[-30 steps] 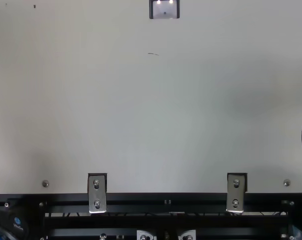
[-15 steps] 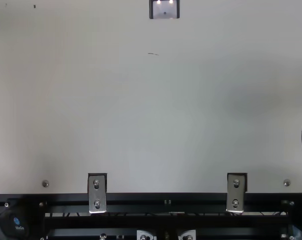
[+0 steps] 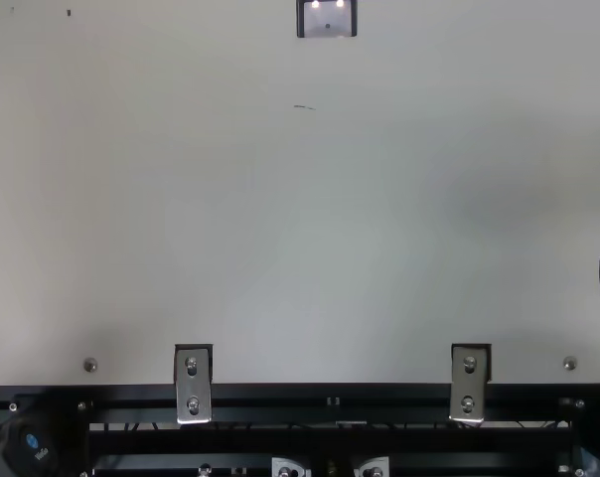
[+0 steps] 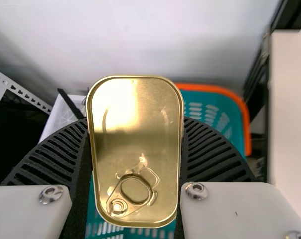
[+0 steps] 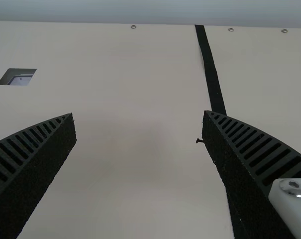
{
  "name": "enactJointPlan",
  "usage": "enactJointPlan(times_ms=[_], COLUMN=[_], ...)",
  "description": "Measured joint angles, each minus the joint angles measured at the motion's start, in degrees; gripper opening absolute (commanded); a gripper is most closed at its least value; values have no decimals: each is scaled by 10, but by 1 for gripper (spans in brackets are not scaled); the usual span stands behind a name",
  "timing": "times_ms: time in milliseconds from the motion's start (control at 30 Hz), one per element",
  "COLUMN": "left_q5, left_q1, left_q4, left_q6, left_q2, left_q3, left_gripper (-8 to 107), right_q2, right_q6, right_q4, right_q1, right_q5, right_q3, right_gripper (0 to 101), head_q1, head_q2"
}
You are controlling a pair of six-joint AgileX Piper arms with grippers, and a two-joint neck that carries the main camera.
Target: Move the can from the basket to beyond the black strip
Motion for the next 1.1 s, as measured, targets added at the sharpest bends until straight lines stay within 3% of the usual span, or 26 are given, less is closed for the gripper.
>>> enactJointPlan(times_ms=[700,800,1100], left_q5=[370,395,394], left_q1=[-30,-33,-36], left_q4=[-63,-55,-51], left_q6=[-118,-117,-119], left_q2=[-110,-117,-117], left_q3=[-54,-54,-57], left_gripper=[10,10,10], right_q2=[0,0,0], right_q6=[0,0,0], right_q4=[0,0,0], right_q1=[0,0,0], right_q5=[0,0,0], right_q3=[0,0,0], right_gripper=[101,101,101], head_q1=[3,0,0], head_q2=[0,0,-3])
